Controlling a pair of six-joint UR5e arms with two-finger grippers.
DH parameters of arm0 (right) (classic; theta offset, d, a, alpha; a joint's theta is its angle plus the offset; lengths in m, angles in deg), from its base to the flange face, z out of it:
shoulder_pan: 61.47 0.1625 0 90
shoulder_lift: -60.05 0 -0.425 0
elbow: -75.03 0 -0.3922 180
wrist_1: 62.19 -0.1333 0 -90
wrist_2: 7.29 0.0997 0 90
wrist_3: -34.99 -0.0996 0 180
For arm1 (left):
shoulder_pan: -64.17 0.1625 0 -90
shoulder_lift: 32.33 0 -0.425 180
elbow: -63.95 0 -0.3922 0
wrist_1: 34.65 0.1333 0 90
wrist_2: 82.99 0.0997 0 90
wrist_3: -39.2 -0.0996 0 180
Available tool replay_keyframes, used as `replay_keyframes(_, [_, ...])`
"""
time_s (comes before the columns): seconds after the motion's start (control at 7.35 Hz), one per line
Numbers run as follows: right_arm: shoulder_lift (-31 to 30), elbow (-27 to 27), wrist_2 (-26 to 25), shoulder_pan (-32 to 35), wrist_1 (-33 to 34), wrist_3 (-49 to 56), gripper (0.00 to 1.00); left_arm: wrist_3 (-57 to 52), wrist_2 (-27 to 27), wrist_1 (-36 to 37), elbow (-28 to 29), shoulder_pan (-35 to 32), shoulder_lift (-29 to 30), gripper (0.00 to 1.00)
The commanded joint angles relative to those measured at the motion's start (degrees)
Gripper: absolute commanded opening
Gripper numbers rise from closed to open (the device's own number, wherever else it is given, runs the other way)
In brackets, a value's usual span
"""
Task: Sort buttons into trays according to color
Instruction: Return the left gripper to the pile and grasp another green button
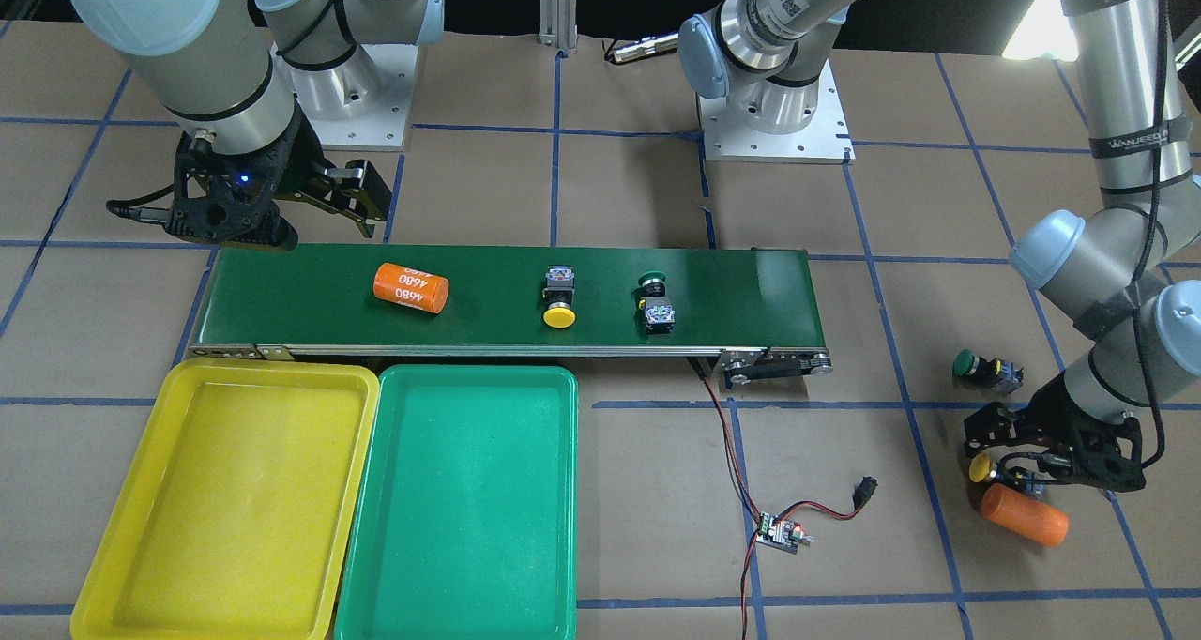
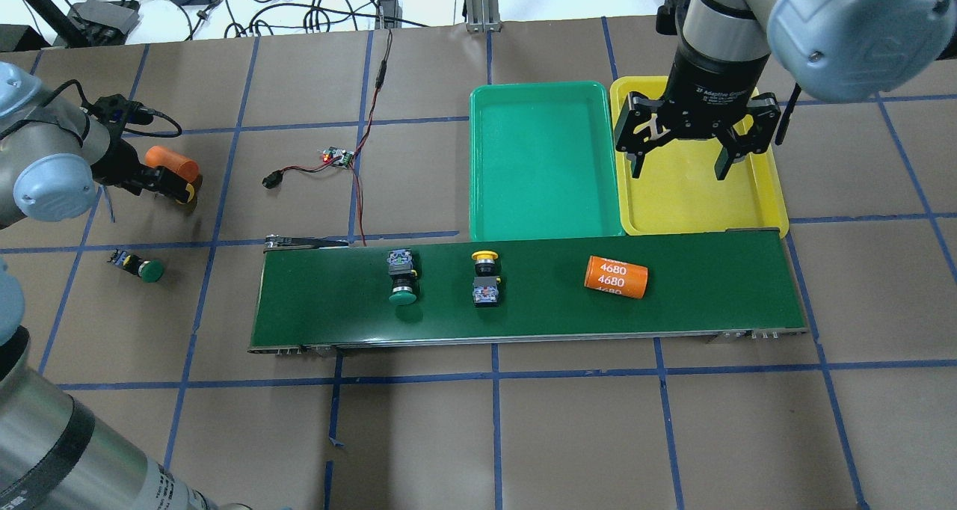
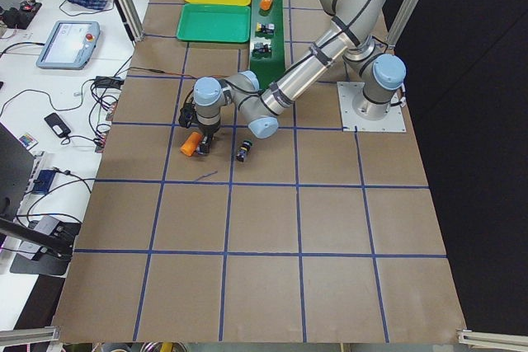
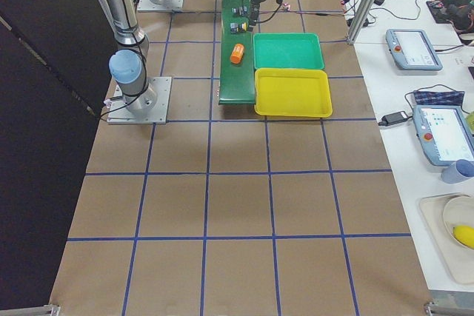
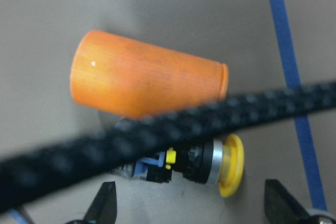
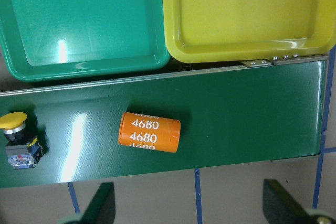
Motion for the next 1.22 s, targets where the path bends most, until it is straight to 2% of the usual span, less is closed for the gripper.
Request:
replay_keyframes(0.0, [0.1, 0.1, 0.0, -0.1, 0.1, 0.1, 1.00, -0.2, 3.8, -2.6, -2.7, 3.8, -2.4, 1.00])
replay_keyframes(0.14, [-0.1, 0.1, 0.0, -0.1, 0.0, 0.1, 1.00, -1.4, 4.5, -4.6, -5.3, 6.6, -4.4, 1.00])
replay_keyframes(0.41, [-0.1, 0.1, 0.0, 0.0, 0.0, 0.1, 1.00, -2.6, 4.1, -4.6, -10.1, 6.8, -7.8, 1.00])
replay_keyframes(0.68, [-0.2, 0.1, 0.1, 0.0, 0.0, 0.1, 1.00, -2.5, 4.1, -6.3, -9.9, 7.0, -9.3, 1.00])
replay_keyframes(1.09, [-0.3, 0.1, 0.1, 0.0, 0.0, 0.0, 1.00, -2.9, 4.0, -6.4, -10.0, 7.1, -7.9, 1.00])
